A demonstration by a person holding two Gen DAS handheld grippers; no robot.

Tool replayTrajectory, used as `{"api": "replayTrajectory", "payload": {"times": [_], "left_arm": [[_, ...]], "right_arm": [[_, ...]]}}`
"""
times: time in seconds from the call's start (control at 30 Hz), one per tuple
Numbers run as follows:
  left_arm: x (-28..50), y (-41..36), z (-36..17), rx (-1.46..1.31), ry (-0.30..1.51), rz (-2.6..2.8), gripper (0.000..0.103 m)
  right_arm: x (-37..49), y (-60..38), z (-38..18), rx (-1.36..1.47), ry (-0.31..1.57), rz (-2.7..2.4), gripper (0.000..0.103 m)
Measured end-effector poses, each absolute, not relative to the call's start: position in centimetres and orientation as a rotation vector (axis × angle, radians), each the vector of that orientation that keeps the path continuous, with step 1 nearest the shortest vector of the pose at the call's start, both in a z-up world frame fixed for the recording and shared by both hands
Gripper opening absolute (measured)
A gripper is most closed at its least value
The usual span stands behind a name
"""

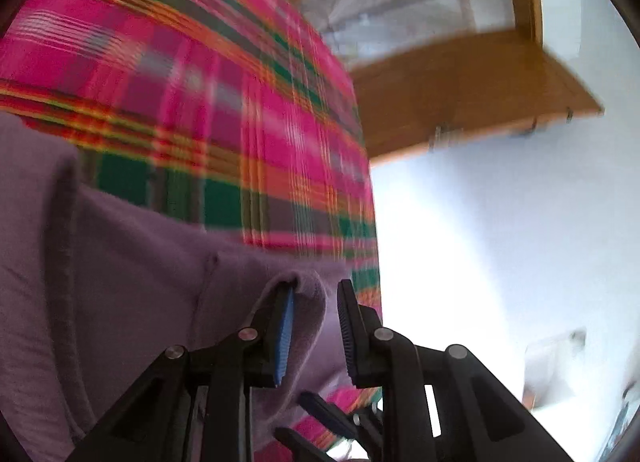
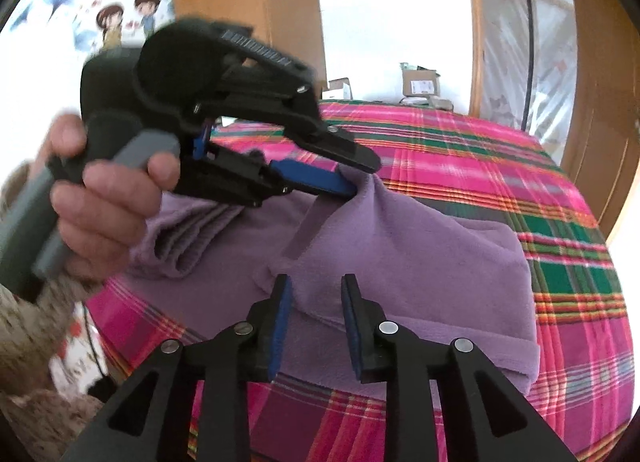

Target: Fold clothes

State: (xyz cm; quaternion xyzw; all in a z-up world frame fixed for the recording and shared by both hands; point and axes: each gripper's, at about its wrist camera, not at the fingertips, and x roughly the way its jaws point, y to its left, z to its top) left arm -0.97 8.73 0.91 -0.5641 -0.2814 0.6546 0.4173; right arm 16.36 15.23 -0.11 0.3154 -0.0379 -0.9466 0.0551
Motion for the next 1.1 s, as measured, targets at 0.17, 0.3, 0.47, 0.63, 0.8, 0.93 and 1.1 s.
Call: {"api": "replayTrajectory", "payload": {"times": [0.17,0.3,0.47,0.63,0.8,0.93,1.1], "left_arm": [[-0.4,7.5,1.0,-1.424,-0.631,1.737,0.022],[1.3,7.6,1.7,-1.417,-0.477,1.813,0.022],[4.6,6.2,1.9,-1.384,-0.257,1.816,0.022],[6.6,6.0,2.3,-1.345,-0.112,1.847,0.022],[7.3,6.0,1.9,-1.337,-0.025,1.841,0.022],[7.4,6.0,1.9,-1.336,0.010,1.832,0.022],[8.2,5.4,2.0,-1.333,0.050,1.823,0.022]], "right_arm": [[17.1,15.9,1.1,0.936,-0.071,-2.932,0.029],[16.5,17.0,2.4,0.903,-0.030,-2.976,0.029],[13.2,18.5,2.2,1.006,0.021,-2.942,0.029],[12.0,19.6,2.3,1.054,-0.036,-2.845,0.029],[11.1,19.8,2.0,1.100,-0.045,-2.737,0.033],[10.3,19.7,1.5,1.130,-0.018,-2.684,0.033],[9.8,19.9,1.3,1.144,-0.036,-2.642,0.014]]}}
